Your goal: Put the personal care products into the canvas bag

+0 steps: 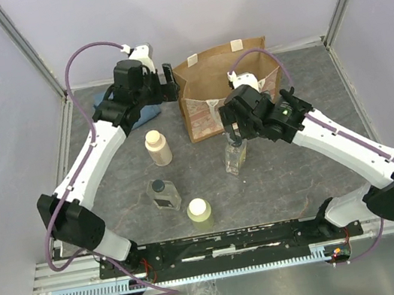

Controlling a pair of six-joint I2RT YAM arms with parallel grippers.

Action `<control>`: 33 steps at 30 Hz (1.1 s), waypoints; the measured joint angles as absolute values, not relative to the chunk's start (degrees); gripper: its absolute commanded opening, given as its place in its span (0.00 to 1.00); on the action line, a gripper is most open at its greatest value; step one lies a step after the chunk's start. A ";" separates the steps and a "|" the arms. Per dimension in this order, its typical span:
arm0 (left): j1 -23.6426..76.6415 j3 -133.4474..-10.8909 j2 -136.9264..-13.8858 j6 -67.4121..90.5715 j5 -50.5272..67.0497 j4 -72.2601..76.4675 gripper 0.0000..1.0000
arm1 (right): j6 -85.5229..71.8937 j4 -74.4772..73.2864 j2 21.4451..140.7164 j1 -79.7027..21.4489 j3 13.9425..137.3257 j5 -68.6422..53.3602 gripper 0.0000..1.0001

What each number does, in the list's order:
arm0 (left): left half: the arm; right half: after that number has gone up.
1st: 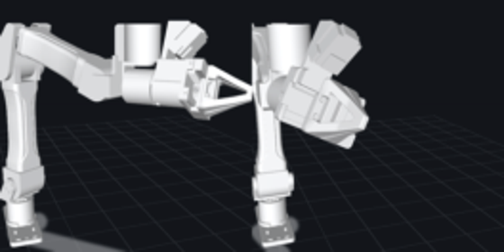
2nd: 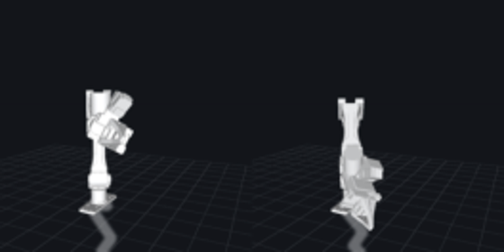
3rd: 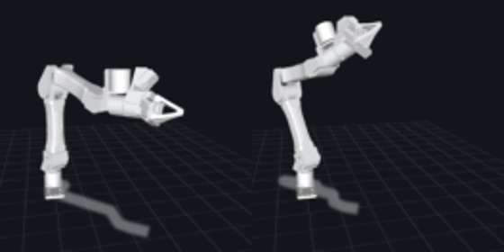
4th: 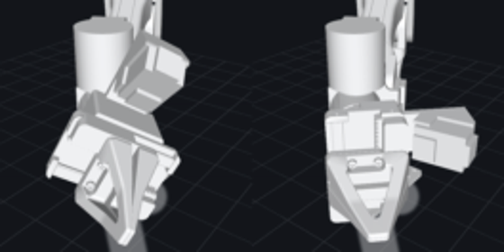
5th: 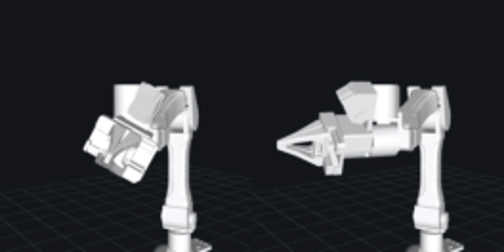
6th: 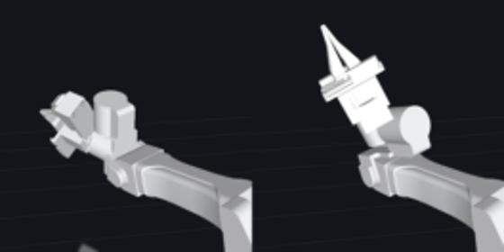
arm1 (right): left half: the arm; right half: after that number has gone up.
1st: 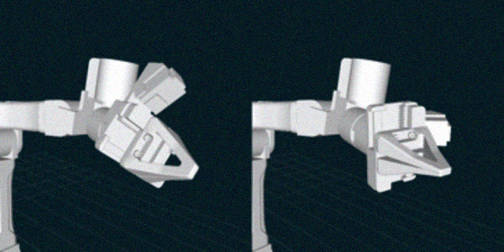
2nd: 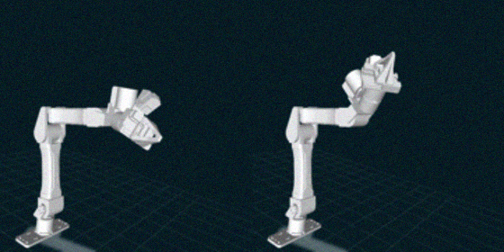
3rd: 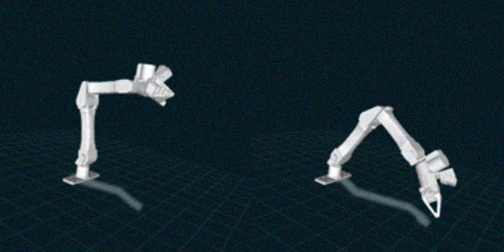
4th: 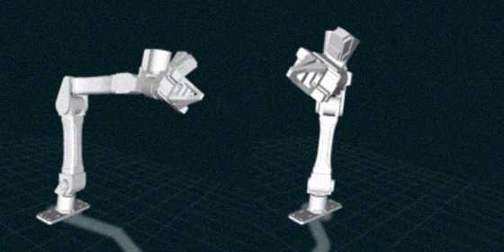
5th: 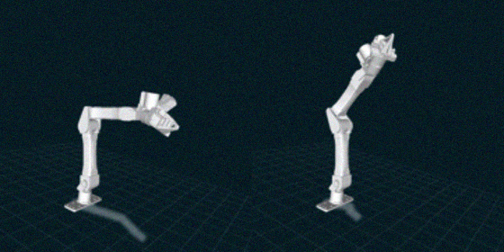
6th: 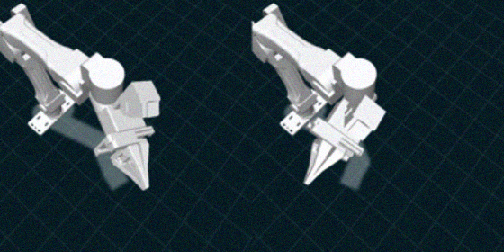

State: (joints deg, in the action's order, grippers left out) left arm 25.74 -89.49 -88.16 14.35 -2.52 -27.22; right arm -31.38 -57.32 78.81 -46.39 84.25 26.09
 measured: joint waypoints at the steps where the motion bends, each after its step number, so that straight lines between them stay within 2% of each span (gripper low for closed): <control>1: 25.74 -89.49 -88.66 14.59 -2.35 -26.72 1.00 | -31.75 -57.36 78.81 -46.39 84.25 26.04 1.00; 13: 26.06 -89.49 -97.49 15.79 2.07 -17.82 0.99 | -35.33 -54.24 78.43 -46.39 81.80 22.87 1.00; 14: 26.20 -89.49 -98.26 15.77 2.13 -17.52 0.95 | -35.40 -54.11 78.48 -46.39 81.80 22.68 1.00; 16: 26.55 -89.49 -99.90 15.77 2.15 -17.30 0.79 | -35.62 -53.80 78.50 -46.39 81.80 22.48 1.00; 18: 26.79 -89.49 -100.84 15.79 2.26 -17.28 0.55 | -35.70 -53.58 78.50 -46.39 81.78 22.48 1.00; 20: 26.87 -89.49 -101.10 15.94 2.79 -17.28 0.36 | -35.73 -53.54 78.54 -46.39 81.76 22.48 1.00; 23: 27.14 -89.52 -101.10 15.55 3.20 -17.32 0.16 | -35.77 -53.47 78.85 -46.39 81.67 22.31 1.00; 27: 27.38 -89.41 -100.75 15.33 3.03 -18.39 0.09 | -36.69 -53.12 79.75 -46.39 81.28 21.71 1.00; 33: 27.40 -84.75 -95.83 15.38 1.83 -20.03 0.09 | -39.86 -52.69 82.48 -46.39 79.57 21.19 1.00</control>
